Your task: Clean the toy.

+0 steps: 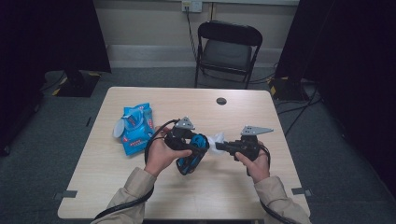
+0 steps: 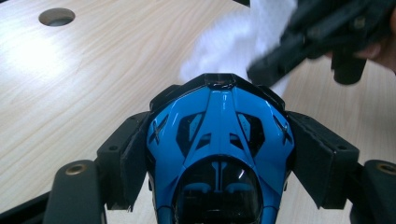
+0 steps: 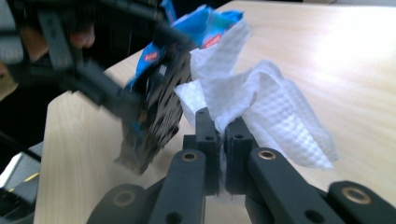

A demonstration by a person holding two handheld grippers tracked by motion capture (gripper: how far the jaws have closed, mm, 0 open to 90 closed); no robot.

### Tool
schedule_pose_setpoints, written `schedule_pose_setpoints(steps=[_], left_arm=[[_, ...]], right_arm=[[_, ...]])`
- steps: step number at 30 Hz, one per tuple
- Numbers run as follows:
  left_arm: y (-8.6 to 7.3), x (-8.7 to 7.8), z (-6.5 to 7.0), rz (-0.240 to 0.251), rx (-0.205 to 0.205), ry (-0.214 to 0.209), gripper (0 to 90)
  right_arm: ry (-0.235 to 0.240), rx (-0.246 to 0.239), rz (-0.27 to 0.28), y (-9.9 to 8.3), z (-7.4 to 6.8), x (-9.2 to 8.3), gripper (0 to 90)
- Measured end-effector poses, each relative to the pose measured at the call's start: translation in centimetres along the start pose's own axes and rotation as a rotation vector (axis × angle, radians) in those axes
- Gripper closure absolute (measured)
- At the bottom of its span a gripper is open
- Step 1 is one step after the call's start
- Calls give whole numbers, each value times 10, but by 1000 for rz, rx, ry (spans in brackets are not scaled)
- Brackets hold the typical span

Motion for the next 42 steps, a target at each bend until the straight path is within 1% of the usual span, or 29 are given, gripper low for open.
schedule_pose_setpoints(steps=[3, 5, 7, 10, 12, 14, 16, 19, 24, 27, 29, 34, 38, 42], left_arm=[[-1, 2, 4, -11, 12, -12, 262], [-1, 4, 5, -15, 20, -17, 262], [-1, 6, 7, -15, 20, -23, 262], [-1, 9, 9, -23, 27, -27, 262], [-1, 11, 10, -26, 29, -34, 262], [-1, 12, 11, -26, 32, -39, 262], [3, 13, 14, -16, 34, -51, 262], [7, 14, 17, -13, 44, -58, 262], [9, 14, 19, -6, 43, -64, 261], [10, 13, 19, -5, 45, -64, 261], [12, 11, 17, 5, 41, -61, 261], [15, 7, 15, 16, 34, -57, 261], [17, 6, 13, 23, 28, -51, 261], [18, 6, 11, 29, 21, -50, 261]], right_arm=[[-5, 1, 18, 6, 1, -3, 871], [1, 6, 31, 9, 1, -5, 871], [7, 10, 42, 10, 1, -5, 871], [4, 14, 47, 10, 1, -5, 871], [13, 18, 50, 11, 1, -5, 871], [10, 17, 47, 11, 1, -5, 871], [12, 16, 44, 10, 0, -3, 871], [16, 17, 36, 9, -1, 1, 871], [22, 20, 29, 6, -1, 5, 871], [28, 19, 24, 4, -2, 6, 871], [33, 22, 17, 1, -2, 8, 871], [45, 16, -12, -8, -4, 13, 871], [61, 20, -25, -14, -7, 19, 871], [76, 13, -49, -21, -11, 24, 871]])
Point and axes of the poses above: each handheld gripper's, and its own axes: x roughly forward along the jaws, y roughly out of its top, z roughly to its right, the point moved 5 cm from there along x, roughly forward along the jaws, and after that the axes turned 1 degree about x, right-handed, at the moved point
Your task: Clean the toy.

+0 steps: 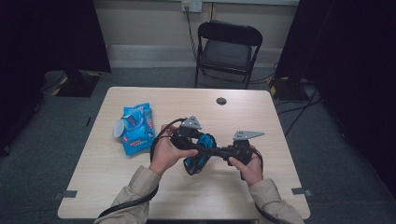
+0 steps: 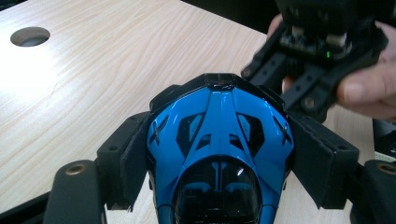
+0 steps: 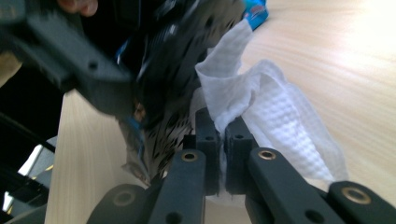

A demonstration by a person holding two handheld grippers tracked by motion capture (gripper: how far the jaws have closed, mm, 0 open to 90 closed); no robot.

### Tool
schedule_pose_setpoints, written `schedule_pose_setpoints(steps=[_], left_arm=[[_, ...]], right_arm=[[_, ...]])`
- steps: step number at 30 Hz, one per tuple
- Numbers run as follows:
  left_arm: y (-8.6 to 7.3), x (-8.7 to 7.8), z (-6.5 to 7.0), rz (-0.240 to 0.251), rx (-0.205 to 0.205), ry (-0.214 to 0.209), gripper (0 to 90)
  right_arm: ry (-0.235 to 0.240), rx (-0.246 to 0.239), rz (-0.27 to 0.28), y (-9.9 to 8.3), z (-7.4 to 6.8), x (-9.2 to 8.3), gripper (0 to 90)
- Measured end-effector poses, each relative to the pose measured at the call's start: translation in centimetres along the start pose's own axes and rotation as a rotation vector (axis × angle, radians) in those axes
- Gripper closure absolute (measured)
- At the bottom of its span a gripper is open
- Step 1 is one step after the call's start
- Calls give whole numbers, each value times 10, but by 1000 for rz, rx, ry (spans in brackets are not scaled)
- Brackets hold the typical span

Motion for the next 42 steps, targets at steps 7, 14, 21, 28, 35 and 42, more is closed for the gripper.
schedule_pose_setpoints(steps=[7, 14, 21, 28, 35, 42], left_arm=[[1, 0, -3, 6, -19, 5, 261], [1, -2, -7, 13, -28, 18, 262], [-5, -9, -15, 0, -42, 44, 262], [-14, -14, -23, -26, -44, 80, 262], [-30, -17, -35, -80, -62, 112, 262], [-38, -15, -42, -99, -80, 131, 262]], right_arm=[[25, 14, -8, -9, -2, 8, 871], [35, 7, -46, -18, -5, 15, 871], [18, 2, -75, -23, -2, 14, 871], [-5, -8, -69, -17, 3, 6, 870], [-78, -2, -30, -8, 18, -12, 869], [-131, 6, -19, -6, 32, -25, 868]])
Point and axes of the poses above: each handheld gripper's, and its own axes: x roughly forward along the jaws, y roughly out of its top, z roughly to its right, the point moved 5 cm from there along x, roughly forward along the jaws, and after that the axes turned 1 degree about x, right-handed, at the moved point
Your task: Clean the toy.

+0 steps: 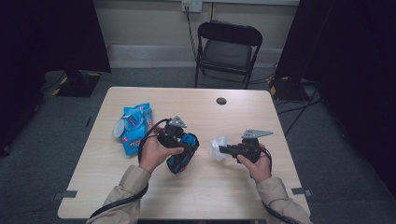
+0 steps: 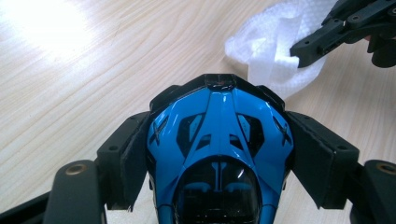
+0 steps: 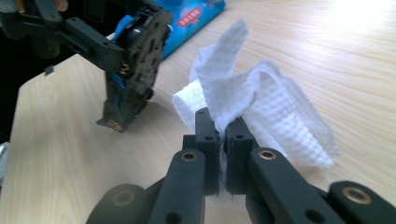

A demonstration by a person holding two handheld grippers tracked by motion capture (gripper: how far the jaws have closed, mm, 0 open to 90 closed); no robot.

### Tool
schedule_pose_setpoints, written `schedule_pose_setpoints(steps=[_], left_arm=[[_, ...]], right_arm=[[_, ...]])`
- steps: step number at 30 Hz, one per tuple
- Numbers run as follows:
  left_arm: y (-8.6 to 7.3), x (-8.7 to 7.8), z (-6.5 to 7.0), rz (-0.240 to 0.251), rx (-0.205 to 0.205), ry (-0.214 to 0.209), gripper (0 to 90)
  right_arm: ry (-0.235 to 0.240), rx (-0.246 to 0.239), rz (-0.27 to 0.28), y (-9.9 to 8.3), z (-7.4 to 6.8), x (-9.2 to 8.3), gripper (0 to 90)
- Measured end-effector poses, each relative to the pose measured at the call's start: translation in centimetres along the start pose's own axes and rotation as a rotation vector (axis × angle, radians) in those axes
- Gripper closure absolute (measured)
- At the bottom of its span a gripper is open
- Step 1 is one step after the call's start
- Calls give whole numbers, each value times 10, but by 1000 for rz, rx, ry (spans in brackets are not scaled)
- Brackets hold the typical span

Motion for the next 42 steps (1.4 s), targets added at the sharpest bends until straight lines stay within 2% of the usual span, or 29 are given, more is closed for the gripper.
schedule_pose_setpoints(steps=[5, 18, 24, 26, 31, 35, 37, 42], left_arm=[[2, 3, -2, -3, 2, 10, 262], [4, 13, -4, -9, 7, 19, 262], [4, 20, -6, -10, 5, 30, 262], [3, 23, -6, -28, 17, 39, 262], [-3, 38, -11, -35, 2, 33, 262], [-9, 46, -16, -68, 8, 51, 261], [-12, 49, -19, -71, -6, 58, 261], [-18, 55, -22, -82, -10, 66, 261]], right_arm=[[-19, 13, 3, -3, 8, -4, 868], [-46, 15, 11, -6, 15, -10, 865], [-76, 13, 13, -8, 21, -12, 857], [-88, 14, 15, -9, 23, -13, 855], [-123, 2, 11, -12, 29, -15, 837], [-147, -7, -11, -16, 33, -16, 836], [-157, -7, -10, -17, 35, -16, 828], [-176, -19, -21, -20, 37, -16, 822]])
Point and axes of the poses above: each handheld gripper's, and its own axes: x roughly forward along the jaws, y roughly out of its top, z roughly to its right, the point moved 5 cm from there along x, roughly forward along the jaws, and after that the axes turned 1 degree about x, right-handed, at the moved point
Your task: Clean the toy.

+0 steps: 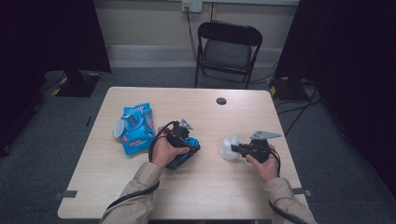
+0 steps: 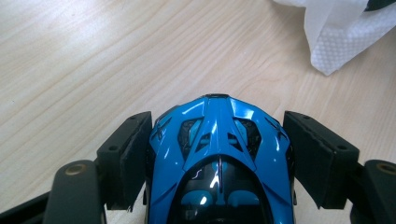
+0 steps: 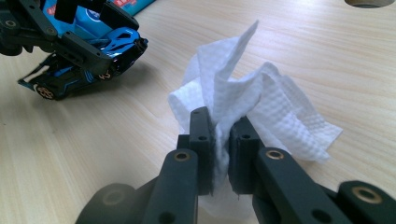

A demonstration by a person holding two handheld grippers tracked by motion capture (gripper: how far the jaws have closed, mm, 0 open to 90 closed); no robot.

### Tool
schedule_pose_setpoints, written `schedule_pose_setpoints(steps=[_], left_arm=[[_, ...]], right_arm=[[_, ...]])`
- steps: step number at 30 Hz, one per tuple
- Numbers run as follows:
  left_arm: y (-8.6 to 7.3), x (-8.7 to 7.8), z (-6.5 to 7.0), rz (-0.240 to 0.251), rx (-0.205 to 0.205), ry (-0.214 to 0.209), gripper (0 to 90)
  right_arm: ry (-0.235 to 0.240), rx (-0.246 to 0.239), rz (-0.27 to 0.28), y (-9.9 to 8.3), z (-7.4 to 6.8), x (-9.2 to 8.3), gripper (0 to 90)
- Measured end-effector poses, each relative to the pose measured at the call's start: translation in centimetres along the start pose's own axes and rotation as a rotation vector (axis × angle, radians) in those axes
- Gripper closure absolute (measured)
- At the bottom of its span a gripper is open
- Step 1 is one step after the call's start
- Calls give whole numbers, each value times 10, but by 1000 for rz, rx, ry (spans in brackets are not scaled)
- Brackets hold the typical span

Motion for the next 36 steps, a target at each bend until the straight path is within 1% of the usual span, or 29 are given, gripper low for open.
schedule_pose_setpoints(steps=[5, 10, 15, 18, 19, 20, 21, 23, 24, 27, 31, 34, 36], left_arm=[[-3, 6, -1, -17, -8, -1, 261], [-2, 8, -3, -10, -20, -2, 260], [-2, 12, -5, -20, -25, 0, 260], [-2, 14, -5, -16, -34, 3, 260], [-3, 16, -6, -25, -34, 12, 260], [-3, 17, -7, -28, -36, 3, 260], [-3, 17, -7, -32, -37, 8, 260], [-2, 18, -8, -22, -39, 8, 259], [-1, 18, -8, -25, -39, 2, 260], [-1, 19, -10, -30, -44, 4, 259], [0, 20, -11, -26, -53, 17, 259], [1, 22, -12, -38, -59, 10, 258], [2, 22, -13, -35, -62, 20, 257]], right_arm=[[-30, -21, -11, -1, 3, 1, 806], [-50, -31, -19, -2, 5, 3, 798], [-58, -29, -17, -2, 7, 3, 796], [-62, -28, -19, -2, 8, 3, 796], [-65, -30, -21, -2, 9, 4, 792], [-68, -31, -21, -3, 10, 4, 792], [-67, -30, -21, -3, 10, 5, 792], [-72, -32, -22, -3, 11, 5, 793], [-69, -30, -23, -3, 11, 5, 792], [-72, -31, -25, -4, 12, 6, 791], [-78, -28, -26, -4, 14, 6, 790], [-83, -24, -25, -5, 15, 6, 789], [-88, -22, -24, -5, 16, 5, 788]])
Point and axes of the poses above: each handheld gripper's, and its own axes: x roughly forward along the jaws, y roughly out of its top, z roughly to its right, the point moved 5 cm from there along x, roughly forward along the jaws, and after that the axes turned 1 degree about x, right-handed, at the moved point
